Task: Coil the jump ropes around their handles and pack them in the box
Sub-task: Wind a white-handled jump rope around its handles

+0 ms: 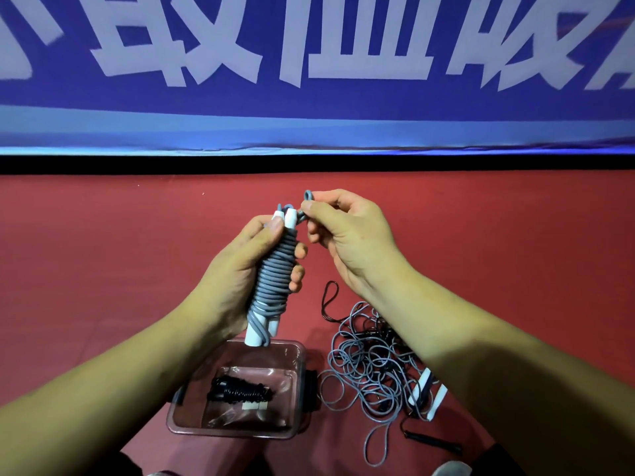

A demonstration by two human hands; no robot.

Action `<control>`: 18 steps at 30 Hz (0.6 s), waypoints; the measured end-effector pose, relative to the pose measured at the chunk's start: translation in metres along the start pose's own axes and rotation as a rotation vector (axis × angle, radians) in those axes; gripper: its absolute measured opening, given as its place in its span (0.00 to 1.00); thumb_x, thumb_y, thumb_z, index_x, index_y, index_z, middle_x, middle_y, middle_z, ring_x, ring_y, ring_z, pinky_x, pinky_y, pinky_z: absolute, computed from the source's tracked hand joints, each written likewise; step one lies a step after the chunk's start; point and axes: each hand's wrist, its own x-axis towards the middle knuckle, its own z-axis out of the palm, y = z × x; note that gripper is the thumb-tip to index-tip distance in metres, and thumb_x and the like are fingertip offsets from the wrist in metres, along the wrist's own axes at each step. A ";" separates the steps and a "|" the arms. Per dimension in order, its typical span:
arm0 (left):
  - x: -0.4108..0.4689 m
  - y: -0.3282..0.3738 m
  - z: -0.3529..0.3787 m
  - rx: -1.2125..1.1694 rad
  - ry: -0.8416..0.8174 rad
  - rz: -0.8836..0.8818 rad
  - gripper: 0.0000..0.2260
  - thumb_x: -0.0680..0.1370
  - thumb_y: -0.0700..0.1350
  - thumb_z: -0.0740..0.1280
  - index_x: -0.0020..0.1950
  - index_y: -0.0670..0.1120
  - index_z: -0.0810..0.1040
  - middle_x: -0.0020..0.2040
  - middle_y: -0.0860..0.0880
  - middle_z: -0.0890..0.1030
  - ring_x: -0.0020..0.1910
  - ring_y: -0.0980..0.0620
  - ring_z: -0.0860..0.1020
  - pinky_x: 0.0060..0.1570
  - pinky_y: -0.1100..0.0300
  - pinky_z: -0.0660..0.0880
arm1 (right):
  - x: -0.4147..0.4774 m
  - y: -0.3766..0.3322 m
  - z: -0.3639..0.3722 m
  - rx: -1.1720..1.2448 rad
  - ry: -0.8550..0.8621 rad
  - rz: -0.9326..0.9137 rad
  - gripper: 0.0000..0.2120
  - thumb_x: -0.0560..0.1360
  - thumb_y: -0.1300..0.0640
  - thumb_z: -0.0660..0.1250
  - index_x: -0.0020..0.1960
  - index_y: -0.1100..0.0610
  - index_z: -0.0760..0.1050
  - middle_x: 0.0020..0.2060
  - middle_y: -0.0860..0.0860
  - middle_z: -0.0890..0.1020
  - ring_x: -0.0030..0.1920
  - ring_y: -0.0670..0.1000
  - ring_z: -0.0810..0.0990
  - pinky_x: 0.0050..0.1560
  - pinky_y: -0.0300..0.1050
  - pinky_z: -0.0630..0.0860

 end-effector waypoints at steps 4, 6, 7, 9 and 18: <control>0.000 0.001 -0.001 0.070 0.071 -0.023 0.19 0.79 0.52 0.60 0.64 0.42 0.76 0.47 0.43 0.80 0.42 0.43 0.81 0.42 0.55 0.79 | 0.000 -0.006 -0.002 -0.041 -0.038 -0.052 0.06 0.74 0.70 0.68 0.43 0.61 0.77 0.30 0.54 0.76 0.27 0.50 0.70 0.31 0.44 0.69; 0.000 0.000 0.000 0.080 0.090 -0.050 0.20 0.79 0.53 0.58 0.63 0.42 0.77 0.46 0.43 0.80 0.41 0.43 0.80 0.41 0.54 0.78 | 0.001 -0.009 -0.006 -0.157 -0.070 -0.118 0.06 0.73 0.70 0.69 0.43 0.61 0.76 0.30 0.54 0.77 0.26 0.51 0.70 0.29 0.43 0.69; 0.000 0.000 0.001 0.052 0.099 -0.067 0.20 0.80 0.53 0.57 0.62 0.42 0.76 0.44 0.43 0.79 0.39 0.44 0.79 0.39 0.54 0.78 | 0.001 -0.011 -0.008 -0.228 -0.086 -0.149 0.07 0.73 0.71 0.69 0.43 0.60 0.77 0.30 0.54 0.77 0.26 0.51 0.70 0.29 0.42 0.70; -0.001 -0.002 0.001 -0.038 0.123 -0.110 0.19 0.81 0.54 0.56 0.60 0.42 0.76 0.41 0.44 0.78 0.33 0.46 0.76 0.35 0.56 0.76 | -0.001 -0.013 -0.012 -0.346 -0.110 -0.182 0.07 0.73 0.71 0.69 0.43 0.61 0.78 0.31 0.54 0.78 0.26 0.51 0.72 0.30 0.41 0.71; 0.000 -0.001 0.004 -0.027 0.246 -0.163 0.12 0.80 0.50 0.61 0.54 0.44 0.79 0.38 0.44 0.75 0.29 0.46 0.72 0.31 0.57 0.72 | -0.011 -0.021 -0.018 -0.880 -0.250 -0.269 0.02 0.71 0.61 0.71 0.40 0.56 0.82 0.28 0.50 0.81 0.30 0.50 0.80 0.36 0.43 0.77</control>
